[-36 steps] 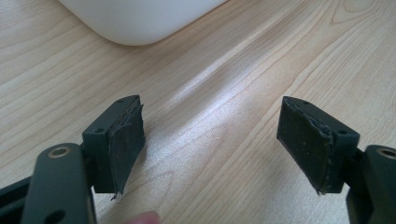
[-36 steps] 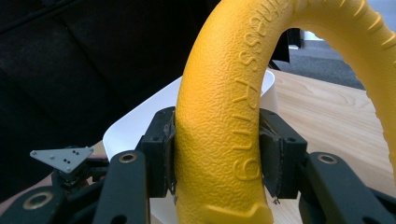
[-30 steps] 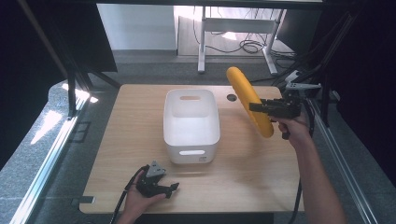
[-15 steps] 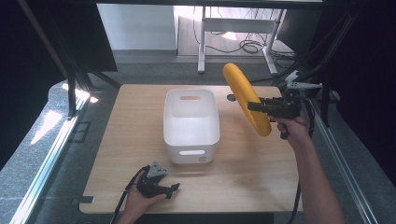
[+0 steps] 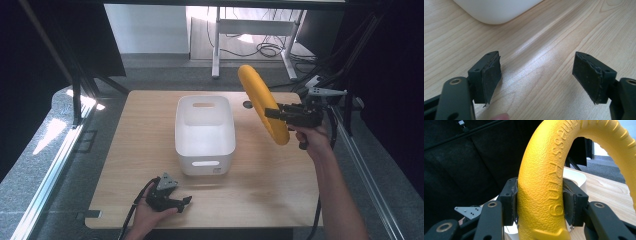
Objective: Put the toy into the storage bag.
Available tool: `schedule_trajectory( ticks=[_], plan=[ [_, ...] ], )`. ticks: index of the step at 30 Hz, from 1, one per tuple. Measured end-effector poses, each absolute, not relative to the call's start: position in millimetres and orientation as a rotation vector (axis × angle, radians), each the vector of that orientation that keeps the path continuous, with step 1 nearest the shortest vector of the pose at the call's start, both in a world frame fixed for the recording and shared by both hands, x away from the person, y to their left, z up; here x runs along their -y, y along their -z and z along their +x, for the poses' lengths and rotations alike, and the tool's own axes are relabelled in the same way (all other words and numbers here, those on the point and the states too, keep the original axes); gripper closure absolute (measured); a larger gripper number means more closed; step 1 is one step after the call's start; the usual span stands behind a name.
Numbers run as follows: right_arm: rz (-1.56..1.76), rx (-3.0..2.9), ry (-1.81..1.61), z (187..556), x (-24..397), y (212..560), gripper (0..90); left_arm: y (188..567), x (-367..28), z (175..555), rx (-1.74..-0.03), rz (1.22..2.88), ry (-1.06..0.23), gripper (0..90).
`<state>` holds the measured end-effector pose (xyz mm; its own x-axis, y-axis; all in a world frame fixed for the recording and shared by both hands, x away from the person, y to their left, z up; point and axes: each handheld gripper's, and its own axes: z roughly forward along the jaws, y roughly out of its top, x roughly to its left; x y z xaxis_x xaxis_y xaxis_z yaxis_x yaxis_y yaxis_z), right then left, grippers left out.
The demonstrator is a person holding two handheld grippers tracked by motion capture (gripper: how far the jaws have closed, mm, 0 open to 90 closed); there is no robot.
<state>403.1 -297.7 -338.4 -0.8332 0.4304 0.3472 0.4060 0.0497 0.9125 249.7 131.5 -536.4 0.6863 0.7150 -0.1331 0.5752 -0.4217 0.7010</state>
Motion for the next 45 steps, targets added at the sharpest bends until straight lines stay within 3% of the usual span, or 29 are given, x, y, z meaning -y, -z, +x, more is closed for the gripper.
schedule_trajectory(
  ticks=[45],
  plan=[
    [0.651,-2.16,-2.103,366,257,291,52.3,538,-130,250,-0.976,2.157,-0.232,23.1]
  ],
)
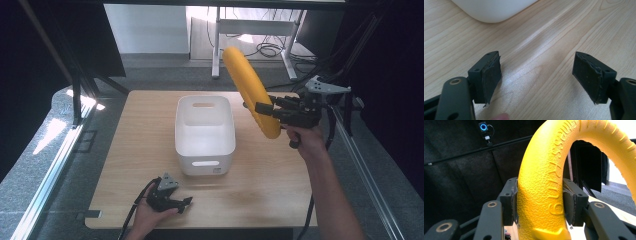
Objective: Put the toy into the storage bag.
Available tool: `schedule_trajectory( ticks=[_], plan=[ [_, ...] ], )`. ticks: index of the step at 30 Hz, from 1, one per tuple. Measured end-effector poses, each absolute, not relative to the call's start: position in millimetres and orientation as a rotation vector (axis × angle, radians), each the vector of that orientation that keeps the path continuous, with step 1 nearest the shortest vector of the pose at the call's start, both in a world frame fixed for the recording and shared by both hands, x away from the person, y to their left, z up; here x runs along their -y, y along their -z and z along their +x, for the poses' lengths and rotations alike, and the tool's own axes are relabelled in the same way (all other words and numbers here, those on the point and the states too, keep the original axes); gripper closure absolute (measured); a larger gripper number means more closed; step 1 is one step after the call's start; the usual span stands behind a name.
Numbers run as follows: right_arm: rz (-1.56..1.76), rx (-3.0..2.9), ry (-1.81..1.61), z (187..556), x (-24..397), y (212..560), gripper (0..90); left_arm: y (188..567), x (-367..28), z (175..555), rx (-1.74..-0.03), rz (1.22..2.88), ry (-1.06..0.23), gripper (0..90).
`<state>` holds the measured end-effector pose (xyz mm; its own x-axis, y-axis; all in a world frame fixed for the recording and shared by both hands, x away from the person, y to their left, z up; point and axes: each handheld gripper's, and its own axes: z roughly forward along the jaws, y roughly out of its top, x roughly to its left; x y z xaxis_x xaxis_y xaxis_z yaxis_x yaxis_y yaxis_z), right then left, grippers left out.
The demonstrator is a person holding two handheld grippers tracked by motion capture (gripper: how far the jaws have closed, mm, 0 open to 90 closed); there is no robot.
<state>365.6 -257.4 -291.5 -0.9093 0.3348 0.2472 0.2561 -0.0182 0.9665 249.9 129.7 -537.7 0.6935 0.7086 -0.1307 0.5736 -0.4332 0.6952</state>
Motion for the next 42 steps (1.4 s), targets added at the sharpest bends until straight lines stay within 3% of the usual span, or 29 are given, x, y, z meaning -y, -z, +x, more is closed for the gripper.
schedule_trajectory(
  ticks=[42],
  plan=[
    [0.473,-2.21,-2.164,355,195,275,52.3,536,-133,250,-0.981,2.154,-0.236,23.2]
  ],
)
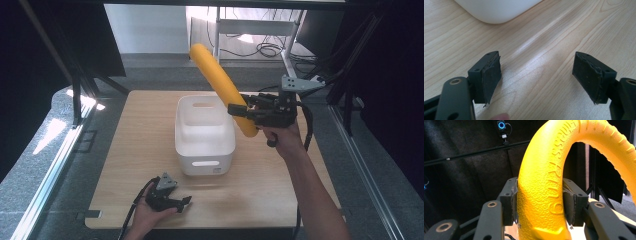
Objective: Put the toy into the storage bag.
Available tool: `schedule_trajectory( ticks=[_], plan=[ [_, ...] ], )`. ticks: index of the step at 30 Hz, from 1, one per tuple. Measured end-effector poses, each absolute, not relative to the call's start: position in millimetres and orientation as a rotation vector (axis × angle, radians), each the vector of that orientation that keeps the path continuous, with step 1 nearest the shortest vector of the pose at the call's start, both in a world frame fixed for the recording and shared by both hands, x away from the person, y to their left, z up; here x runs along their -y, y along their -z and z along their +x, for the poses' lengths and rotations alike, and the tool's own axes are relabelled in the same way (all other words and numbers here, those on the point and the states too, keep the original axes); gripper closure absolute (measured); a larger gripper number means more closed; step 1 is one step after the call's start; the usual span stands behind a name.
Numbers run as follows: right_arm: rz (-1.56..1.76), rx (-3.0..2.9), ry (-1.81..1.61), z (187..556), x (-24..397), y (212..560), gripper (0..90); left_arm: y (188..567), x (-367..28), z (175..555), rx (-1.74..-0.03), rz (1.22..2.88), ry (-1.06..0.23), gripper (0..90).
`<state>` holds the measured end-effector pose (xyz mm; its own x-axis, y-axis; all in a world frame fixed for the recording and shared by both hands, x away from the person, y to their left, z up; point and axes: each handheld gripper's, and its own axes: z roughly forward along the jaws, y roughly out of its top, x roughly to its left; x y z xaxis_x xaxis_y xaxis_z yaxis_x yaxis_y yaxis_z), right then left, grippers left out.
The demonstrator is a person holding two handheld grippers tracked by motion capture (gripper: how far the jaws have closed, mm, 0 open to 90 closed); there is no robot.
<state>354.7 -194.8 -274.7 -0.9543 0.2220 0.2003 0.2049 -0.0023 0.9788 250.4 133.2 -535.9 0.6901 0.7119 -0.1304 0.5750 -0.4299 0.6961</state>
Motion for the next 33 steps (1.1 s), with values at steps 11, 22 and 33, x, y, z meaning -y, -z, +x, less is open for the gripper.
schedule_trajectory(
  ticks=[11,22,33],
  plan=[
    [0.458,-2.224,-2.174,355,185,276,52.3,535,-134,250,-0.984,2.147,-0.239,23.2],
    [0.446,-2.236,-2.183,355,177,277,52.2,535,-135,250,-0.984,2.145,-0.238,23.2],
    [0.428,-2.267,-2.186,352,166,280,52.2,534,-135,250,-0.985,2.144,-0.24,23.2]
  ],
)
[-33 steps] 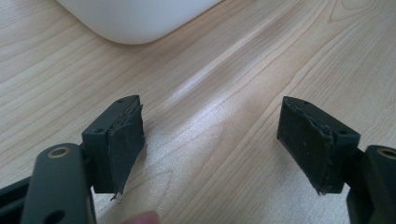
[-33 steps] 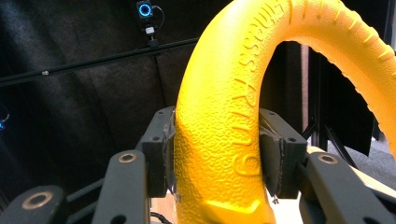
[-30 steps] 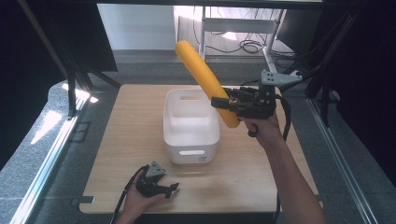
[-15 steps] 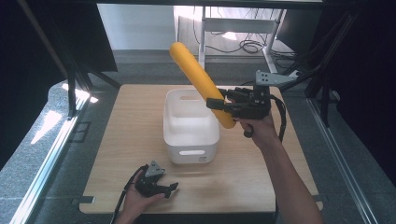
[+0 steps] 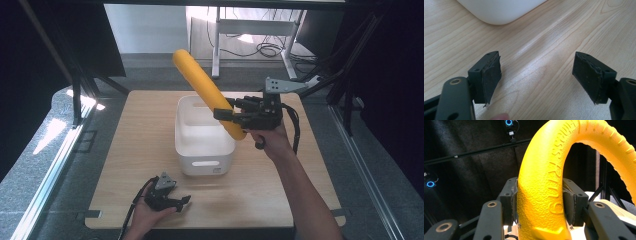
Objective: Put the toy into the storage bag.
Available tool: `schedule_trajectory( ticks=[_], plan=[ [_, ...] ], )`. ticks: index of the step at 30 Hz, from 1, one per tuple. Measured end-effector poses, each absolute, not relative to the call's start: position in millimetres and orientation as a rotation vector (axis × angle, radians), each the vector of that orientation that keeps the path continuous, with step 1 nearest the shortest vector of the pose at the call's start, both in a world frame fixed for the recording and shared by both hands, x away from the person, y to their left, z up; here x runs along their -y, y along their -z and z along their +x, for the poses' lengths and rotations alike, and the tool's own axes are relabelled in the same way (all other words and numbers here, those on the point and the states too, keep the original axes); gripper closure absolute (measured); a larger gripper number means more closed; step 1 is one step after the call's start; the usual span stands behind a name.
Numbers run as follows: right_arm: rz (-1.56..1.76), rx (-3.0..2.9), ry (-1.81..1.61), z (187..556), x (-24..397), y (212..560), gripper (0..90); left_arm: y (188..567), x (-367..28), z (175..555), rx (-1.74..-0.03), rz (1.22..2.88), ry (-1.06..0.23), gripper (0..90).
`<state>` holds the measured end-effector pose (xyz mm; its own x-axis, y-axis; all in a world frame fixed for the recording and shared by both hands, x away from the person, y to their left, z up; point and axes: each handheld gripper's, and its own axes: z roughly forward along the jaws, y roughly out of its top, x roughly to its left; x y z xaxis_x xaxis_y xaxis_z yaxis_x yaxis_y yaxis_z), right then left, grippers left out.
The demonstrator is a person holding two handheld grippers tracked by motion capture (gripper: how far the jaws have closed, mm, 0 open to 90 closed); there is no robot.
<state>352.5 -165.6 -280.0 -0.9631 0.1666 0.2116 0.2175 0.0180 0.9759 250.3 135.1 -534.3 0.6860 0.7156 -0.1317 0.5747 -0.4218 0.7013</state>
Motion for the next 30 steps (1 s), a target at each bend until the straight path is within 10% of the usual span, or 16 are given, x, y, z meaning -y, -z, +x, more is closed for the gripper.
schedule_trajectory(
  ticks=[30],
  plan=[
    [-0.423,2.215,2.043,360,141,308,52.1,536,-134,251,-0.985,2.156,-0.242,23.2]
  ],
)
